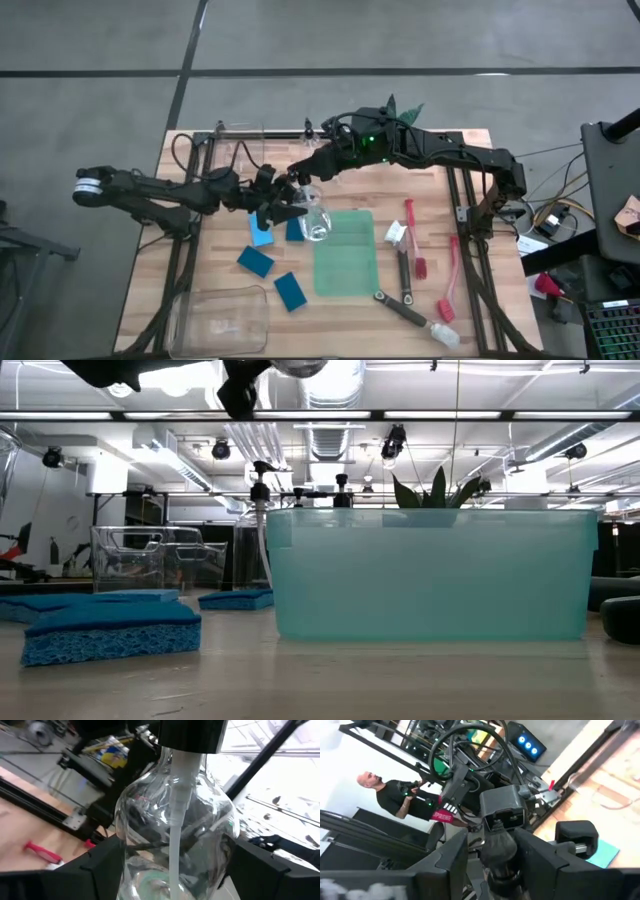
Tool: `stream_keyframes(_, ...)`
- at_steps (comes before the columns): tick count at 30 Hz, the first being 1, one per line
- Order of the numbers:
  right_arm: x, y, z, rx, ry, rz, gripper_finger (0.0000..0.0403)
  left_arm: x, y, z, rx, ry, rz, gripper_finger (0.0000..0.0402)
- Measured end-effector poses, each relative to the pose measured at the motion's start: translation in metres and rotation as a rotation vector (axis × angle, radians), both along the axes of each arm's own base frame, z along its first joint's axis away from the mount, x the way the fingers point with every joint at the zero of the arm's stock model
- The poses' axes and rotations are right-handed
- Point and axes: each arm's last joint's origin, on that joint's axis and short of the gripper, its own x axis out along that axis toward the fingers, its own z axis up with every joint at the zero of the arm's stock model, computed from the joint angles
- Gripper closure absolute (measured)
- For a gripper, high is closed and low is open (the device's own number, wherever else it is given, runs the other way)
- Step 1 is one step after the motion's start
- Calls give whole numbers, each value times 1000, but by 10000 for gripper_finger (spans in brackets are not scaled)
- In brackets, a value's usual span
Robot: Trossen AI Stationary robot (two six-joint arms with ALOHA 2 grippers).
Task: Pick & Place Kitchen Sink Supplies
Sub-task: Put the transparent soap dispenser into the top transparent bin
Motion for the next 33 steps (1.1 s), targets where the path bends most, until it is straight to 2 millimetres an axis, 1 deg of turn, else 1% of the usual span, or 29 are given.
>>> stream_keyframes(6, -2, -9, 4, -47, -21, -12, 218, -14, 2, 4, 49, 61, 86, 107)
stream_keyframes(12, -7, -19, 16, -100, -64, -30, 207, -36, 6, 11, 90, 113, 230, 107)
stream_keyframes(16, -12, -22, 25, -145, -91, -36, 208, -55, 9, 15, 117, 155, 370, 107)
stream_keyframes(23, -24, -26, 37, -258, -129, -36, 207, -86, 18, 14, 166, 281, 703, 107)
stream_keyframes(26, -29, -29, 41, -306, -136, -35, 208, -92, 21, 10, 206, 351, 852, 107)
stream_keyframes(29, -33, -36, 42, -327, -146, -14, 209, -92, 25, 3, 245, 439, 998, 107)
stream_keyframes(33, -39, -46, 46, -326, -164, 27, 209, -90, 29, -12, 236, 518, 1164, 107)
